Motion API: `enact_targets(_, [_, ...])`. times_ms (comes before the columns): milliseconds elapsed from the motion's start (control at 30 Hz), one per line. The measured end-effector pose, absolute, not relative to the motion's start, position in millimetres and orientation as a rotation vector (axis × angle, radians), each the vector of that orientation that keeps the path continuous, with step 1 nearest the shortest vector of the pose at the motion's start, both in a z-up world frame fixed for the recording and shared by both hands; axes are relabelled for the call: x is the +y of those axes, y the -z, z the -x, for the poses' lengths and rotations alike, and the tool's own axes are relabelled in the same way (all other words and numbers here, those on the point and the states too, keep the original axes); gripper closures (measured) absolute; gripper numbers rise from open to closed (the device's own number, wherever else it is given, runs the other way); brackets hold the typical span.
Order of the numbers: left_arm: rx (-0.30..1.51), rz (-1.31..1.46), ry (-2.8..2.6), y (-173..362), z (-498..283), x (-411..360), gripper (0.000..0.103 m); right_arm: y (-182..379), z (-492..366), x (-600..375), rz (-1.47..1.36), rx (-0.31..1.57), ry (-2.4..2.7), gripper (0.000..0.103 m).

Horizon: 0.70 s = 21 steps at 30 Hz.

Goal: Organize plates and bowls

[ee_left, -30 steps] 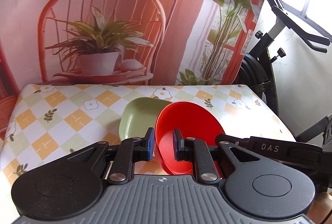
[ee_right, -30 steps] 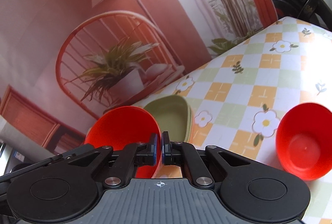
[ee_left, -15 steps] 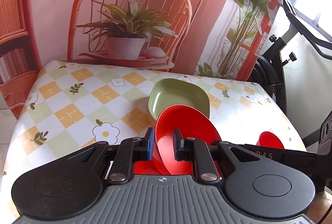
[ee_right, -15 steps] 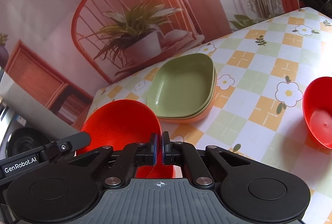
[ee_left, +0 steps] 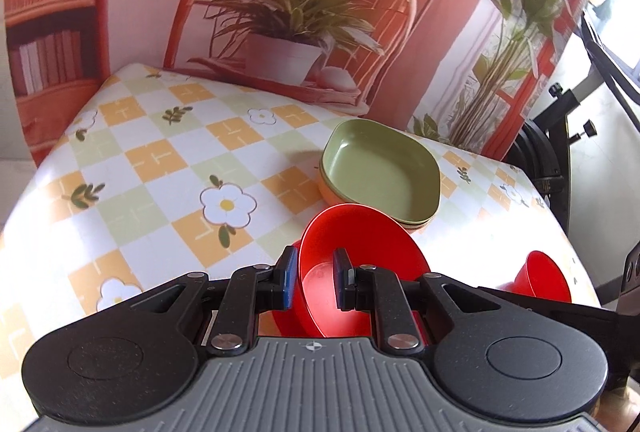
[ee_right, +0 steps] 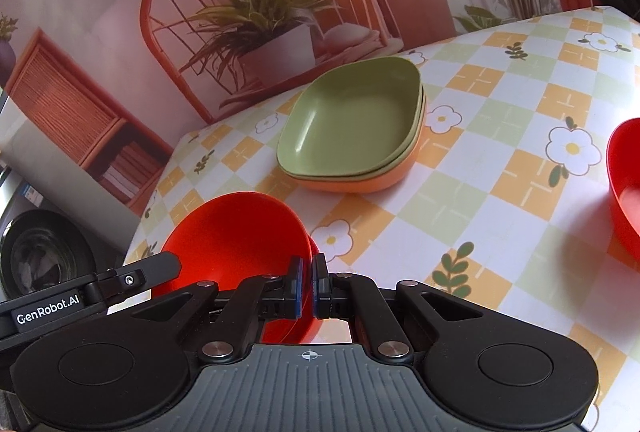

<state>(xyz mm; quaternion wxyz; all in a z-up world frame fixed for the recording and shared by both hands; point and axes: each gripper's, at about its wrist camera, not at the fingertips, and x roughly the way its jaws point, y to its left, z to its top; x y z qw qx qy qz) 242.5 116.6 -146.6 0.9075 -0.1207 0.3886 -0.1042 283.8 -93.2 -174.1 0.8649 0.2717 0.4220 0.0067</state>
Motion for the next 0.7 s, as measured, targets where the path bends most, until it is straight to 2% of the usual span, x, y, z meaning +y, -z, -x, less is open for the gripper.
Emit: enact_targets(700, [0.809,0.280,0.148,164.8,-232.9,120.2,0.084,182.1,-286.7,-88.1,-0.508,0.864,-0.050,0.098])
